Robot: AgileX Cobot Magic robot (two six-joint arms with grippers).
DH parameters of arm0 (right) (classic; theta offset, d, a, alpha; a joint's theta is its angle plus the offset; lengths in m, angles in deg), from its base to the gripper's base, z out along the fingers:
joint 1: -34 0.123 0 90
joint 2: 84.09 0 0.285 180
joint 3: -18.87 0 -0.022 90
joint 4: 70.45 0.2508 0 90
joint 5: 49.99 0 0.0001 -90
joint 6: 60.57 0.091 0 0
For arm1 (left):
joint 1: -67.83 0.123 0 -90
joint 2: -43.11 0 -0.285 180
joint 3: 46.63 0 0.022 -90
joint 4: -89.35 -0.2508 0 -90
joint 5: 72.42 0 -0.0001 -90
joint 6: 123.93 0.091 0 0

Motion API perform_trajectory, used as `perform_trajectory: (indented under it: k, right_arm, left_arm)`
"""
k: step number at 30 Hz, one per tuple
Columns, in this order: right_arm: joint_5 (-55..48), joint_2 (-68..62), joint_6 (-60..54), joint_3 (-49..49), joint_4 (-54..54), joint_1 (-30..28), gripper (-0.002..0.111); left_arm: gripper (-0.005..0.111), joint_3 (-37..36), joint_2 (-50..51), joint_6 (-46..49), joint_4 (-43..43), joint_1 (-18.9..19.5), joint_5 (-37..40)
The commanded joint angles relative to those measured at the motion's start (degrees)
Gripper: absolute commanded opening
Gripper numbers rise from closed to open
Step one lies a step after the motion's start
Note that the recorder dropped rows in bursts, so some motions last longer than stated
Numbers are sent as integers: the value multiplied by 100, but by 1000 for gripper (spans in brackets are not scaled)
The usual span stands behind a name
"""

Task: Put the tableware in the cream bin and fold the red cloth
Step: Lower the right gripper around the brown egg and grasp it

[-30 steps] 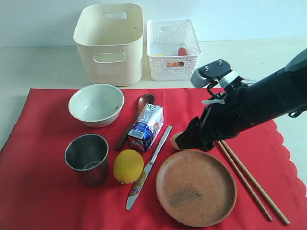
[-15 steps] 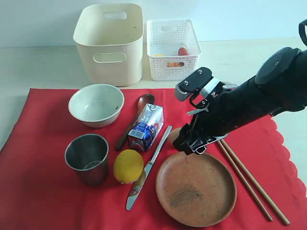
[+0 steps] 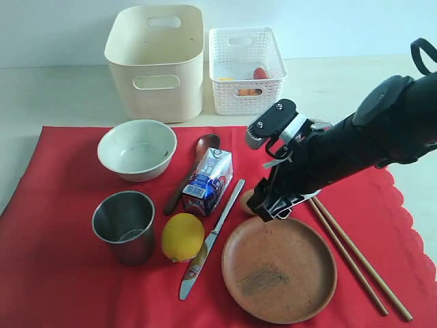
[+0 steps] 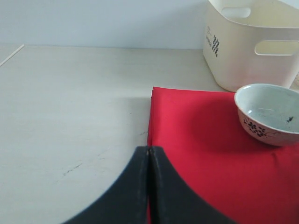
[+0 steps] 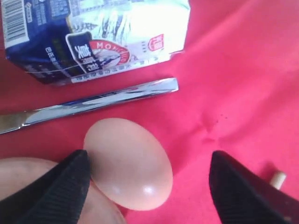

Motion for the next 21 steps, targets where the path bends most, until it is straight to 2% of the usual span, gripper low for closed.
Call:
perform_trajectory:
  k: [1,7,12,21]
  right_arm:
    - [-12,-227,-97,-194,73,7,69]
    - [45,-610,-108,-426,-10,7,69]
    - [311,-747,-108,-477,-10,7,62]
    - [492,-747,-108,-477,-10,7,27]
  left_arm:
    - [0,-15,-38,6,-20,12,-75]
    - [0,-15,-38,6,-20,12,-75]
    - [0,-15,-38,6,-20,12,-75]
    - [0,-15,-38,6,-20,12,-75]
